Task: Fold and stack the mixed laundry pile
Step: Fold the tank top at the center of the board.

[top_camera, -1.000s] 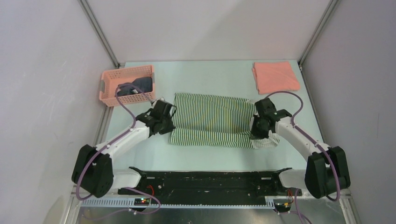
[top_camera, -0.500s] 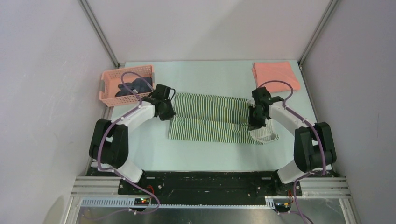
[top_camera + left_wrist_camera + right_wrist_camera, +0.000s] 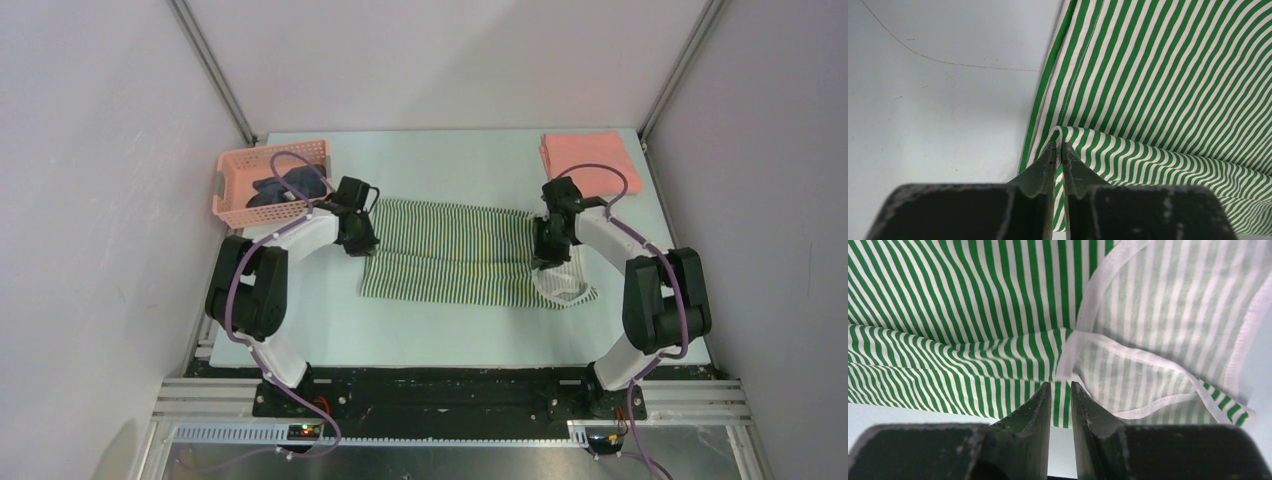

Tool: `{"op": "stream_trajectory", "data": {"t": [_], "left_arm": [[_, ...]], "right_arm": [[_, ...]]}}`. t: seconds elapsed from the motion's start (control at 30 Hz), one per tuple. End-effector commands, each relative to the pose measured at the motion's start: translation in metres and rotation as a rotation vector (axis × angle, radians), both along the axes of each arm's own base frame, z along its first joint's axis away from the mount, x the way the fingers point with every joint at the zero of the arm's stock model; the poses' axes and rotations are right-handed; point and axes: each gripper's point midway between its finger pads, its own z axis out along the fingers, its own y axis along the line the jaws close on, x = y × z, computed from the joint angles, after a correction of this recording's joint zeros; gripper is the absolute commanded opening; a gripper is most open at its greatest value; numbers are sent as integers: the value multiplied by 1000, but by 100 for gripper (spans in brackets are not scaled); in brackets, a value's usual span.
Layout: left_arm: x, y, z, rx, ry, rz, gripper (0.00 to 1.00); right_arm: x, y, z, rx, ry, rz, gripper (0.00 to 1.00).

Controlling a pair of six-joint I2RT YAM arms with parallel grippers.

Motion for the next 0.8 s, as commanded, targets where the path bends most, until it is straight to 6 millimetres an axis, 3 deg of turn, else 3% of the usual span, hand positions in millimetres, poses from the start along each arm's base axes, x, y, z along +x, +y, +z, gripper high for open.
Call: {"op": "stream_trajectory", "data": {"t": [0.0, 0.13, 0.2, 0.33, 0.47, 0.57, 0.77], "left_arm": [[15, 4, 12, 15, -46, 21, 12], [13, 4, 10, 13, -38, 22, 15], [13, 5, 15, 13, -52, 31, 23], [26, 7, 43, 11, -134, 51, 38], [52, 5, 75, 16, -231, 56, 45], [79, 3, 96, 34, -297, 52, 48], [123, -8, 91, 51, -308, 15, 49]], "right_arm": [[1, -19, 24, -49, -34, -75, 25], [-12, -44, 32, -102, -35, -137, 24], [-17, -53, 33, -103, -43, -165, 23], [-19, -72, 23, -104, -57, -211, 25], [5, -87, 38, -81, -182, -251, 33], [35, -104, 55, -61, -313, -305, 37], [80, -122, 62, -43, -400, -325, 42]]}}
